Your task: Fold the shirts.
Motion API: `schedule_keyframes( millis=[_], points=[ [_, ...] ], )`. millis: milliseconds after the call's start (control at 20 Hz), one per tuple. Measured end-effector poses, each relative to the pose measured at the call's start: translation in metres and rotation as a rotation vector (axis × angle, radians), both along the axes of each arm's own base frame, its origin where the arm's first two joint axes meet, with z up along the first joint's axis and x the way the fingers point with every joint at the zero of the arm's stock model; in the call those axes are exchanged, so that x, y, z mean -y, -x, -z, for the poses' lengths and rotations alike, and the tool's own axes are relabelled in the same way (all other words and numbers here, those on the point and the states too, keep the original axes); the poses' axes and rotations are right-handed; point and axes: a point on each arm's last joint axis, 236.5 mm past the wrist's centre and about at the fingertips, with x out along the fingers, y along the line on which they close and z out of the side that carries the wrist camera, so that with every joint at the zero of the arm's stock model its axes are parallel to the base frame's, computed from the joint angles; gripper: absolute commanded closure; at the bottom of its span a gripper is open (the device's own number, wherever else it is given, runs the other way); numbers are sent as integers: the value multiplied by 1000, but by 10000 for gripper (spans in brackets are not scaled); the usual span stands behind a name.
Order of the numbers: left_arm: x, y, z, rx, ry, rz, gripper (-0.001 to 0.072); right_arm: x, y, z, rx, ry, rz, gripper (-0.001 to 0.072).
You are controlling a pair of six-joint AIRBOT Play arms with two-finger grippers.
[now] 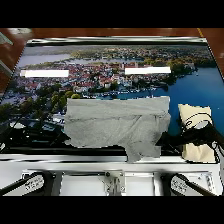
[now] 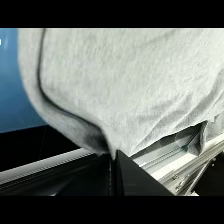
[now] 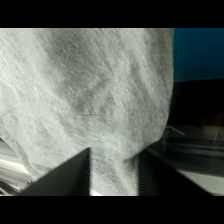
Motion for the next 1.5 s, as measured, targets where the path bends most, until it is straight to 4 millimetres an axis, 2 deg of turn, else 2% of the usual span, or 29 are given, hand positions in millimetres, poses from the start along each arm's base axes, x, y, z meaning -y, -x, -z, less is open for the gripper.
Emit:
schedule_keyframes(
  millis=[50,150,350,500,750,850,1250,1500],
  points=[
    [0,-1,-1,4,-1,0,668,-2,-1,2,5,2,-1,463],
    [-1,-3,-1,9,-3,-1,668,-7,-1,4,15,9,-22,655],
    [-4,-8,-2,24,-16,-8,669,-20,-4,3,36,14,-88,657],
    [-10,-25,-13,92,-45,-11,669,-21,-22,-15,91,18,-130,658],
    [-28,-74,-57,275,-111,-19,669,-10,-84,-70,300,77,-117,658],
    [-36,-91,-70,326,-138,-41,669,-7,-108,-84,376,97,-83,658],
    [-59,-152,-79,383,-165,-164,668,9,-203,-103,593,128,120,657],
    [-51,-189,-76,385,-124,-180,668,23,-267,-121,689,133,182,657]
  ],
)
